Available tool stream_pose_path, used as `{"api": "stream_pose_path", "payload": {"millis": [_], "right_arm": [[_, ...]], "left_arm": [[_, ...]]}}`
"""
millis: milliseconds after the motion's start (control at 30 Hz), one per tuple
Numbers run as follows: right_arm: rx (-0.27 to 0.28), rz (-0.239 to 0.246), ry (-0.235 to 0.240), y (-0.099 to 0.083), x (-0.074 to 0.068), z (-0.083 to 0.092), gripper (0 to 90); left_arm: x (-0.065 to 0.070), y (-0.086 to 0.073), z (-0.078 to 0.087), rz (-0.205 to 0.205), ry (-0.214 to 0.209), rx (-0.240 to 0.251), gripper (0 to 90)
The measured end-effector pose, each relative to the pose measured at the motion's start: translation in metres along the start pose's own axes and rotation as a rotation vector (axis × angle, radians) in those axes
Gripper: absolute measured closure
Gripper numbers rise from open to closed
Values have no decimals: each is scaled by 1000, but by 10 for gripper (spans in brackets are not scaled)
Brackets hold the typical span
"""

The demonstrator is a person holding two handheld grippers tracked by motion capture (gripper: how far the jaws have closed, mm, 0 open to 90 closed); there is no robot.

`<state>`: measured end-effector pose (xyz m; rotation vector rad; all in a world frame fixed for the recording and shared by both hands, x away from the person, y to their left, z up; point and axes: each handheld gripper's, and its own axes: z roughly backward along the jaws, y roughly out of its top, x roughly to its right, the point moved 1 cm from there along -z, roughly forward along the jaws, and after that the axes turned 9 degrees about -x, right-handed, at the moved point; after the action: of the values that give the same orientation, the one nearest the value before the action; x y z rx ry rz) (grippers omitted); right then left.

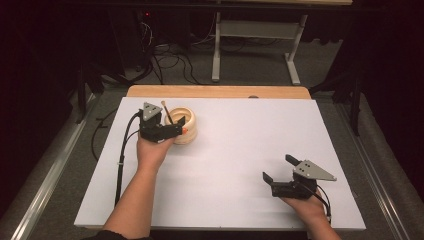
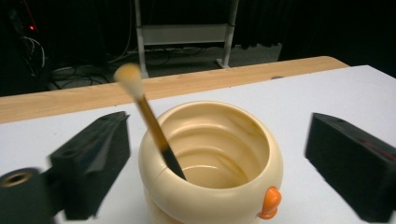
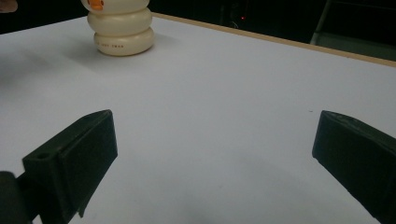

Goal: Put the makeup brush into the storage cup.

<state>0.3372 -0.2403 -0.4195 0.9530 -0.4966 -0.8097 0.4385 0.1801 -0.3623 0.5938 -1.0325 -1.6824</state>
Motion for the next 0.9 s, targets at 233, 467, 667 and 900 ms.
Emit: {"api": "stream_pose_path", "payload": {"millis": [233, 467, 667, 900], "right_arm": [[1, 2, -1, 0, 0, 0, 13], [2, 0, -3, 0, 0, 0, 13], [3, 3, -4, 0, 0, 0, 13], [3, 2, -3, 0, 0, 1, 13]], "left_arm": [[0, -1, -1, -9, -15, -10, 0], [2, -1, -1, -12, -28, -5, 0], [3, -1, -1, -9, -39, -5, 0], [4, -2, 4, -8, -60, -1, 3]]}}
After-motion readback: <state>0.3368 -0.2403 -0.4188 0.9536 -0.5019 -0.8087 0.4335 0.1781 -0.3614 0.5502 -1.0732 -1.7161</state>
